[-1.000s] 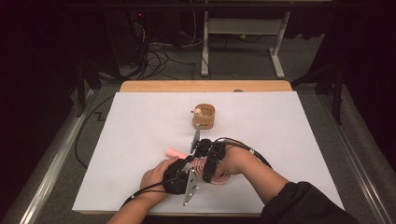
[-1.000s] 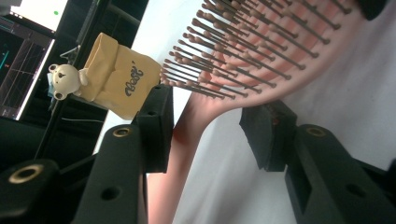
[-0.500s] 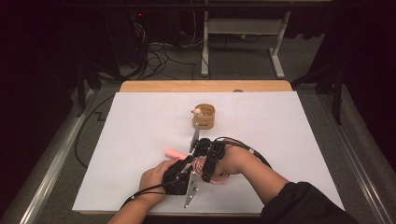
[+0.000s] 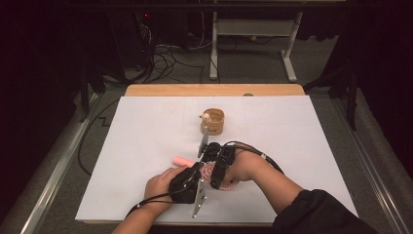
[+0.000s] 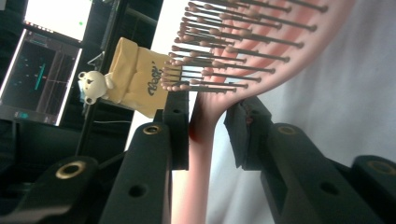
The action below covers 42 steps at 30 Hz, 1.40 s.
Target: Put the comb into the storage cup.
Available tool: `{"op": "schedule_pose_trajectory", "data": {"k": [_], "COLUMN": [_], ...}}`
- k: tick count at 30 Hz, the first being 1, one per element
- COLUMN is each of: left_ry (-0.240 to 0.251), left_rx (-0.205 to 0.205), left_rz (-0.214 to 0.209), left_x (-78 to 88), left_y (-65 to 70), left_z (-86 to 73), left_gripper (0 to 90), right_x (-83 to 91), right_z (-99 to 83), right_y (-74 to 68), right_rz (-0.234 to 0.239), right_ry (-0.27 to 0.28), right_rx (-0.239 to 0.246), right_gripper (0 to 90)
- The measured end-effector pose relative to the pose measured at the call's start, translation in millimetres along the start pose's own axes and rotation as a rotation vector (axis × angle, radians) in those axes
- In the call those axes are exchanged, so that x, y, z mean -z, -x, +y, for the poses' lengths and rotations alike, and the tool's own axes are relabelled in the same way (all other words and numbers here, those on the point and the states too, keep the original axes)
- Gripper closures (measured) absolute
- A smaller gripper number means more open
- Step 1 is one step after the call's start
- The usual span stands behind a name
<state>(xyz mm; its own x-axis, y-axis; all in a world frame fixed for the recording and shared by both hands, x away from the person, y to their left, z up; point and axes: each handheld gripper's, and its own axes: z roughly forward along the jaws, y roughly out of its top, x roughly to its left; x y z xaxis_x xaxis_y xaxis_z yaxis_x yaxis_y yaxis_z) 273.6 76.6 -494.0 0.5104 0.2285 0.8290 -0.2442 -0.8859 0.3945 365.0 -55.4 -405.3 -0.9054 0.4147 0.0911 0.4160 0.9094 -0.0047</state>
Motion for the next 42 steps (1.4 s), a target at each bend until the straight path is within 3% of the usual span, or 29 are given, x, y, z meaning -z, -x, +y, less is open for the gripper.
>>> {"op": "schedule_pose_trajectory", "data": {"k": [5, 6, 11, 12, 15, 16, 19, 35, 37, 38, 42], "left_ry": [-0.002, -0.016, -0.027, -0.009, -0.014, -0.017, -0.07, -0.053, -0.047, -0.005, -0.061], "left_rx": [-0.01, -0.03, -0.051, -0.033, -0.041, -0.047, -0.117, -0.121, -0.115, -0.07, -0.133], "left_rz": [0.002, 0.012, 0.043, 0.046, 0.059, 0.065, 0.078, 0.118, 0.119, 0.118, 0.118], "left_x": [-0.5, 0.2, 1.5, 0.5, 0.7, 0.5, 3.8, 6.4, 6.6, 3.8, 7.1], "left_y": [0.2, -0.4, -0.7, 0.5, 0.7, 1.0, -1.0, -1.8, -1.8, 0.8, -1.7], "left_z": [-0.4, -0.1, 0.5, 0.4, 0.6, 1.0, 2.8, 4.5, 4.5, 3.6, 4.4], "left_gripper": [75.6, 76.0, 77.8, 78.0, 78.4, 78.7, 79.5, 80.4, 80.5, 80.5, 80.5], "right_x": [4.0, 4.2, 9.9, 10.8, 12.2, 12.4, 13.4, 20.3, 21.6, 21.9, 21.0], "right_z": [0.1, 0.1, 0.4, 0.6, 0.7, 0.7, 0.6, -3.2, -4.1, -4.3, -4.9], "right_y": [0.1, 0.4, -0.3, -0.6, -1.0, -0.9, -1.0, -2.4, -2.3, -2.1, -1.3], "right_rz": [0.003, 0.001, -0.006, -0.012, -0.014, -0.015, -0.017, -0.019, -0.019, -0.017, -0.012], "right_ry": [0.004, 0.012, 0.023, 0.025, 0.029, 0.031, 0.031, 0.056, 0.058, 0.058, 0.063], "right_rx": [-0.003, 0.0, 0.0, 0.006, 0.006, 0.007, 0.008, 0.011, 0.014, 0.015, 0.015], "right_gripper": [20.0, 20.0, 20.0, 20.0, 19.9, 20.0, 19.9, 19.6, 19.6, 19.6, 19.5]}}
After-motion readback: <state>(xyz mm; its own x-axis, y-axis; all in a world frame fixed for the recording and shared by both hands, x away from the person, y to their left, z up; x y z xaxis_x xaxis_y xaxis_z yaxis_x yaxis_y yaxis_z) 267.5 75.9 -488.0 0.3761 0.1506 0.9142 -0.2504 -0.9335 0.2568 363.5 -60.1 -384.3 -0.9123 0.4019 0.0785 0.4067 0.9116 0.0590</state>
